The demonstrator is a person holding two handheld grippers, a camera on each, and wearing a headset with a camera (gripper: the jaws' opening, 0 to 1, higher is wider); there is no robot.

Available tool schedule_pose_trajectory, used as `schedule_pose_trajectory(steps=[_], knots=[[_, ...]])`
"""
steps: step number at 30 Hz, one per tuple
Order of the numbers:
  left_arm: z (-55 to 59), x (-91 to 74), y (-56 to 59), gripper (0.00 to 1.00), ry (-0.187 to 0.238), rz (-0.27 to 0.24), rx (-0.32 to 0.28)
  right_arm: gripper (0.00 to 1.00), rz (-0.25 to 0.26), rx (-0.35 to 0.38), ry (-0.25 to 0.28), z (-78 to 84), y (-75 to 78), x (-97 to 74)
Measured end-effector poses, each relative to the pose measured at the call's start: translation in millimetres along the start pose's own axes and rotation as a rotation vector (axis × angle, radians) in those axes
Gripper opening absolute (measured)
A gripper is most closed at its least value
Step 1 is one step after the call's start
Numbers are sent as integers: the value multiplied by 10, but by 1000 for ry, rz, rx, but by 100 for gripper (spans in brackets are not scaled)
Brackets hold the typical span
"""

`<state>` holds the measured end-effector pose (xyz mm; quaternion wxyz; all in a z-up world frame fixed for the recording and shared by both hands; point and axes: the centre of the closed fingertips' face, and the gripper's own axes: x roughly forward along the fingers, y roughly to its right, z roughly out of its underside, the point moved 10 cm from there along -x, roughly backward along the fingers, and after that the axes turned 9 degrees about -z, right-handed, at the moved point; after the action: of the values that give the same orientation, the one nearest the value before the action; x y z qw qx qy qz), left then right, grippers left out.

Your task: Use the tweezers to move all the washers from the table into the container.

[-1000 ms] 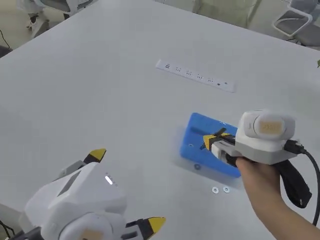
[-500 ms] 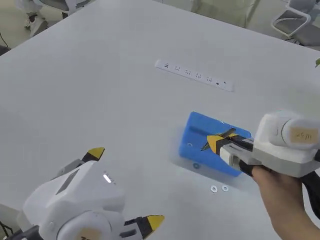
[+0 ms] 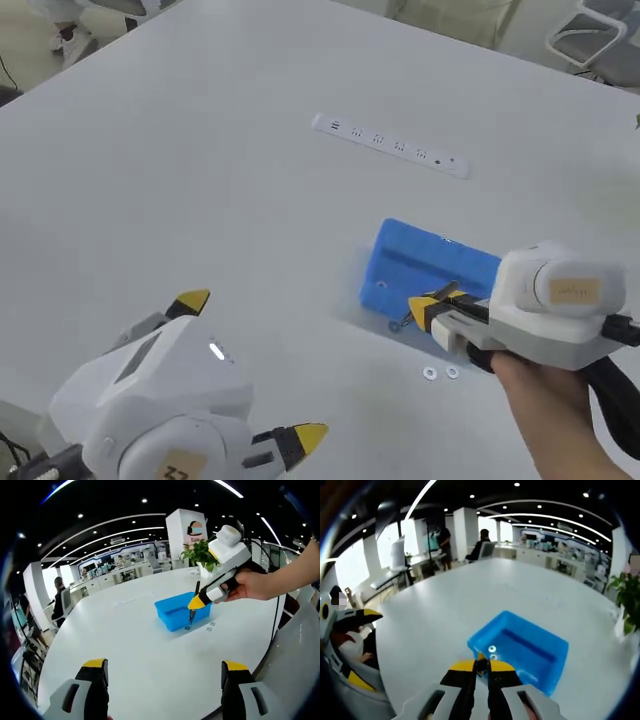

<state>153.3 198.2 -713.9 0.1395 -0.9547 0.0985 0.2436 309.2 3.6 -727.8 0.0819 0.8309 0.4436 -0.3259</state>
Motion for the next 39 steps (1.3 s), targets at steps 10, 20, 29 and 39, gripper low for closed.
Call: schedule_pose_trajectory(steps=[10, 20, 29, 39], knots=[[6, 3, -6, 95, -6, -8, 4, 5, 4, 18, -23, 30, 43, 99], [15, 10, -16, 94, -8, -12, 4, 5, -2, 3, -47, 46, 25, 152], [17, 15, -16, 94, -7, -12, 12, 4, 22, -14, -64, 30, 11, 192], [9, 5, -18, 94, 0, -15, 5, 3, 11, -2, -59, -47, -64, 122]])
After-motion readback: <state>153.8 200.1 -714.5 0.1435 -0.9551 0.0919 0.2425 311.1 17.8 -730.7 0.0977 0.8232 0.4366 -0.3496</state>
